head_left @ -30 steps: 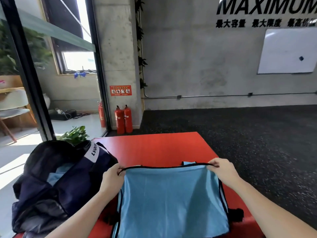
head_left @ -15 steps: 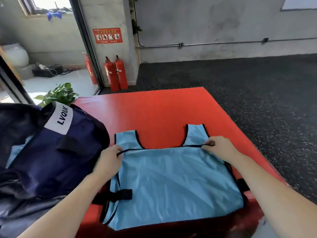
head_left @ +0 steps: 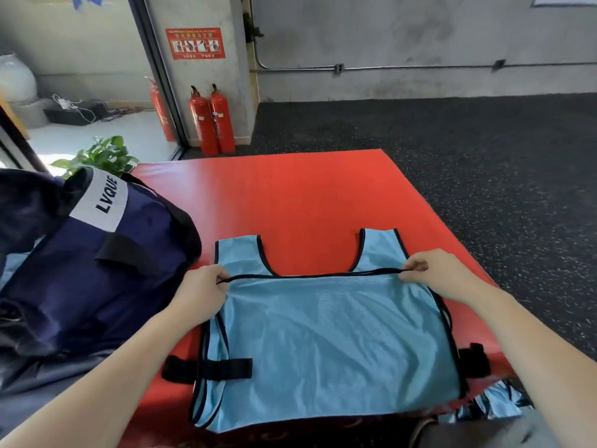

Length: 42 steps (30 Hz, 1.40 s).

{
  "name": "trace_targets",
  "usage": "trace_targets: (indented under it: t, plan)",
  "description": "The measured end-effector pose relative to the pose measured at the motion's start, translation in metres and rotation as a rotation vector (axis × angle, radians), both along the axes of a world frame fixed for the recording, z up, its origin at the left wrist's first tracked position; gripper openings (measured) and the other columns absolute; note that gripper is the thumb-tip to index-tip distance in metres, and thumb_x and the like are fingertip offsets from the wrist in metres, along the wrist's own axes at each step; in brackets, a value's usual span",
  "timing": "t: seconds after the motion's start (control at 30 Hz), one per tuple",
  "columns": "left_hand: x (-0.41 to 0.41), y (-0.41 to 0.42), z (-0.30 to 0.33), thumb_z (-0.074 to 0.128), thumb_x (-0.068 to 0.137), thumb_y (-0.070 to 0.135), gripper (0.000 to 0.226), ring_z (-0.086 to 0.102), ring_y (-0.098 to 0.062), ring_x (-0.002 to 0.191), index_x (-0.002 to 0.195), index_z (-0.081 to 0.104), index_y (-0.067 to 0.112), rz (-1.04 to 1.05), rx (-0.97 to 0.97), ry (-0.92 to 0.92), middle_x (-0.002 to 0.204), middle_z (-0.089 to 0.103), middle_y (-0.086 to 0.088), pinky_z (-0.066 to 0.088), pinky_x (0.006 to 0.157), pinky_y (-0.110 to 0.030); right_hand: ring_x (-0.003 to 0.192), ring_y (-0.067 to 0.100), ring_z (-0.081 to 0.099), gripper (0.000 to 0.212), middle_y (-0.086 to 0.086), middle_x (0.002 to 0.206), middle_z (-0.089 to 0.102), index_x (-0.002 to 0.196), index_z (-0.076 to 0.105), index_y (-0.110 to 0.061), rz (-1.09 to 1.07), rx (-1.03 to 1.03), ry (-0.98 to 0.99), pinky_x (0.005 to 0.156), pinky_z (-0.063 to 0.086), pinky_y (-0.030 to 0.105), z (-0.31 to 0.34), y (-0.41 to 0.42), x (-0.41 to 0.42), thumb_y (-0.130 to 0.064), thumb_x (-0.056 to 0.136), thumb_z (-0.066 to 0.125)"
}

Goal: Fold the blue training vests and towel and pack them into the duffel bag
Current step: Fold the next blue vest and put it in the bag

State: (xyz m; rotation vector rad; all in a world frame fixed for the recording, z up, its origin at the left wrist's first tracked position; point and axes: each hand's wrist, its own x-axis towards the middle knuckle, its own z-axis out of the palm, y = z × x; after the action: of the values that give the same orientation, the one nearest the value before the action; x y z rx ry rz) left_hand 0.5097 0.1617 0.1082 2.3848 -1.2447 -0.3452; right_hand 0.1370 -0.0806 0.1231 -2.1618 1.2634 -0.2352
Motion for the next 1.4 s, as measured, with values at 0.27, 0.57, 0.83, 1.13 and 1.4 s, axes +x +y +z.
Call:
trace_targets:
  t: [0.27, 0.57, 0.83, 1.13, 1.4]
  plan:
    - [0.009, -0.02, 0.055, 0.057, 0.096, 0.017, 0.017, 0.052, -0.02, 0.07, 0.08, 0.063, 0.016, 0.17, -0.286, 0.072, 0.071, 0.06, 0.002, 0.036, 0.06, -0.032, 0.081, 0.005, 0.066, 0.004, -0.007, 0.087, 0.075, 0.087, 0.077, -0.023, -0.114, -0.006, -0.433, 0.073, 0.048, 0.021, 0.043, -0.018, 0.022, -0.023, 0.086, 0.08]
    - [0.024, -0.043, 0.003, 0.062, 0.094, 0.013, 0.03, 0.056, -0.014, 0.089, 0.123, 0.063, 0.01, 0.213, -0.109, 0.114, 0.108, 0.066, -0.005, 0.039, 0.073, -0.018, 0.095, 0.015, 0.066, 0.009, -0.006, 0.094, 0.071, 0.094, 0.072, -0.027, -0.098, -0.075, 0.001, 0.08, 0.044, 0.026, -0.015, -0.048, 0.046, -0.023, 0.087, 0.076]
    - [0.026, -0.043, 0.015, 0.062, 0.092, 0.012, 0.009, 0.058, -0.019, 0.078, 0.089, 0.071, 0.014, 0.178, -0.129, 0.019, 0.08, 0.068, 0.002, 0.038, 0.067, -0.019, 0.092, 0.014, 0.063, 0.003, -0.007, 0.091, 0.07, 0.089, 0.072, -0.026, -0.088, -0.129, -0.008, 0.078, 0.041, 0.027, -0.005, -0.051, 0.044, -0.028, 0.091, 0.073]
    - [0.035, -0.063, 0.003, 0.063, 0.092, 0.014, 0.017, 0.056, -0.015, 0.083, 0.106, 0.071, 0.01, 0.251, -0.151, 0.05, 0.095, 0.07, -0.002, 0.038, 0.074, -0.019, 0.086, 0.011, 0.065, 0.004, -0.006, 0.089, 0.071, 0.091, 0.072, -0.023, -0.155, -0.129, -0.062, 0.073, 0.044, 0.024, -0.007, -0.06, 0.057, -0.026, 0.09, 0.074]
    - [0.037, -0.065, -0.004, 0.059, 0.091, 0.015, 0.009, 0.056, -0.018, 0.072, 0.094, 0.068, 0.016, 0.257, -0.145, 0.03, 0.091, 0.07, -0.006, 0.039, 0.067, -0.027, 0.092, 0.014, 0.064, 0.004, -0.007, 0.092, 0.07, 0.091, 0.071, -0.025, -0.153, -0.118, -0.018, 0.078, 0.045, 0.029, -0.014, -0.065, 0.052, -0.029, 0.092, 0.072]
